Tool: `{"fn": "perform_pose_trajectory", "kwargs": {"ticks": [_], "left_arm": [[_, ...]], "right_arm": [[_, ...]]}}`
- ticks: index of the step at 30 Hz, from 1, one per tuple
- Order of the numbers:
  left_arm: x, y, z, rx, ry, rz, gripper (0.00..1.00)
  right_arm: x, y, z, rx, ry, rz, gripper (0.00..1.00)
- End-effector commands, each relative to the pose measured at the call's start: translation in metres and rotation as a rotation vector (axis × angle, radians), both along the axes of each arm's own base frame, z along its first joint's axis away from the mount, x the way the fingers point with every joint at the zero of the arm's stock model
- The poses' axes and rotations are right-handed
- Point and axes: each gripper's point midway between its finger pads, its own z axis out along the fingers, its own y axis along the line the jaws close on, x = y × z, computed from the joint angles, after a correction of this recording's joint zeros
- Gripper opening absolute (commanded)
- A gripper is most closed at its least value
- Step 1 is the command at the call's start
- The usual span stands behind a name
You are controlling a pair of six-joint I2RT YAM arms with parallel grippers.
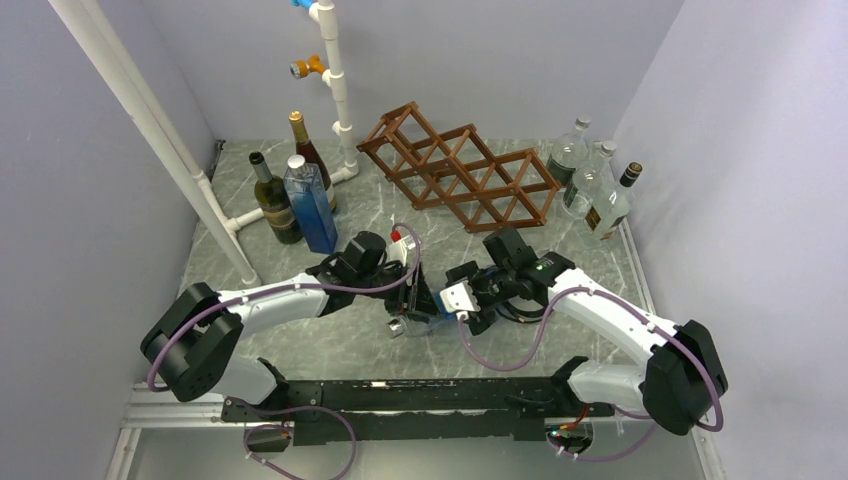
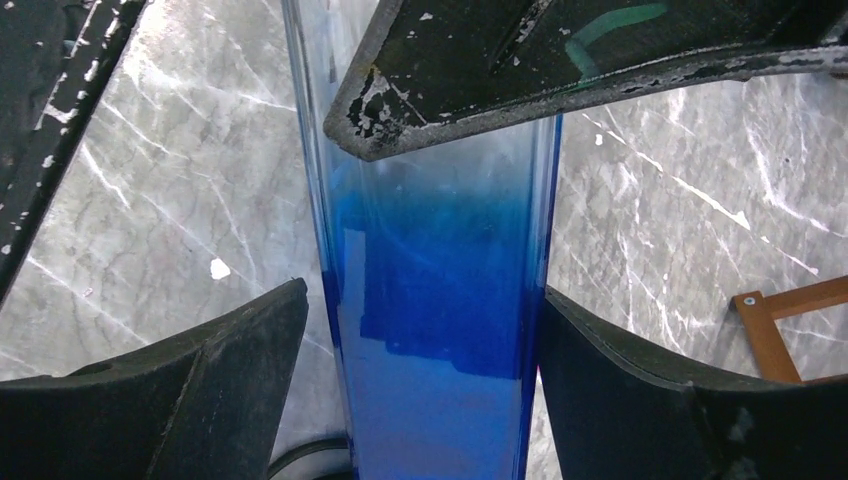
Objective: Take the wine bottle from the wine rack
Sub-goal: Place the wine bottle at the center of the board.
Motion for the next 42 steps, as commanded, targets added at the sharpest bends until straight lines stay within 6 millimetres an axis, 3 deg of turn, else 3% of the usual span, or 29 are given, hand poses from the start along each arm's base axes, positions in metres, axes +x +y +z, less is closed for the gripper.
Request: {"fn": "perform_pose_trajectory", "kwargs": {"ticks": [1,6,10,14,18,27,38,40,42], "left_arm": [[0.010,-0.027,0.089,-0.289,-0.235,-0.087,0.00],[0.008,-0.029,0.093,-0.309,-0.228,-0.097,0.00],[0.008,-0.029,0.096,-0.316,-0.230,-0.098,0.02],[0.007,-0.027,0.097,-0.323,-0.239,-0.096,0.19],[0.006,-0.026,0.097,-0.325,-0.243,-0.094,0.34],[0.008,-0.025,0.094,-0.314,-0.257,-0.078,0.72],[0.012,-0.019,0.097,-0.295,-0.306,-0.040,0.88],[0.014,-0.018,0.099,-0.294,-0.318,-0.028,0.99],[0.016,-0.016,0.102,-0.293,-0.335,-0.009,0.99]], "right_arm": [[0.004,0.005,-0.003,0.004,-0.017,-0.015,0.82],[0.005,0.006,-0.007,-0.002,-0.017,-0.027,0.69],[0.003,0.008,-0.004,0.007,0.001,-0.033,0.36],[-0.004,0.007,-0.002,0.020,0.016,-0.020,0.12],[-0.009,0.007,0.003,0.039,0.032,-0.010,0.00],[-0.011,0.008,0.017,0.102,0.084,-0.024,0.00],[-0.011,0.005,0.027,0.152,0.112,-0.038,0.00],[-0.011,0.004,0.028,0.157,0.114,-0.039,0.00],[-0.012,0.004,0.030,0.163,0.116,-0.037,0.00]]}}
